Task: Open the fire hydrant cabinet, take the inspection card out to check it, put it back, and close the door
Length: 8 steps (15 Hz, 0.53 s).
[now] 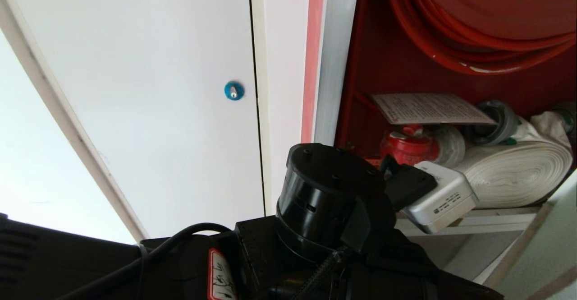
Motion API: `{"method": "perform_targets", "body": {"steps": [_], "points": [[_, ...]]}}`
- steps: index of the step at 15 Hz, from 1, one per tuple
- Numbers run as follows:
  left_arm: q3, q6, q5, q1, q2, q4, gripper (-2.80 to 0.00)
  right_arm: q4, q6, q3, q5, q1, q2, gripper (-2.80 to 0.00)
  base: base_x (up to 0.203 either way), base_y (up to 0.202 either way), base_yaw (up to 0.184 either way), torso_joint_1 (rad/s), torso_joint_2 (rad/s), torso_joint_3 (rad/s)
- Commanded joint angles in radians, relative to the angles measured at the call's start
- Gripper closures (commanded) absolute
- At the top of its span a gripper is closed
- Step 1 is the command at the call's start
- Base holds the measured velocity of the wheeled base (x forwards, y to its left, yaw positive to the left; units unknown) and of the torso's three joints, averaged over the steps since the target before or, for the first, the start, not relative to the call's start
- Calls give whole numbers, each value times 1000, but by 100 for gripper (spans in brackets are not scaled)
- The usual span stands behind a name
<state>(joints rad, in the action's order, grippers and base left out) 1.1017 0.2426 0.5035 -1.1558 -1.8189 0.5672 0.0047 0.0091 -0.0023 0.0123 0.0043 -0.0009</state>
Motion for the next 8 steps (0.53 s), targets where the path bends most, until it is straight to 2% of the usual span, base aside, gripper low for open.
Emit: {"method": "perform_targets", "body": {"steps": [1, 2, 8], "points": [[5, 9, 4, -11, 8, 3, 0, 0, 0, 0, 0, 0, 1, 0, 0, 0, 0, 0, 0, 0], [7, 32, 20, -28, 15, 2, 0, 0, 0, -1, 0, 0, 2, 0, 0, 0, 0, 0, 0, 0], [9, 37, 33, -76, 17, 2, 0, 0, 2, -1, 0, 0, 2, 0, 0, 0, 0, 0, 0, 0]]}}
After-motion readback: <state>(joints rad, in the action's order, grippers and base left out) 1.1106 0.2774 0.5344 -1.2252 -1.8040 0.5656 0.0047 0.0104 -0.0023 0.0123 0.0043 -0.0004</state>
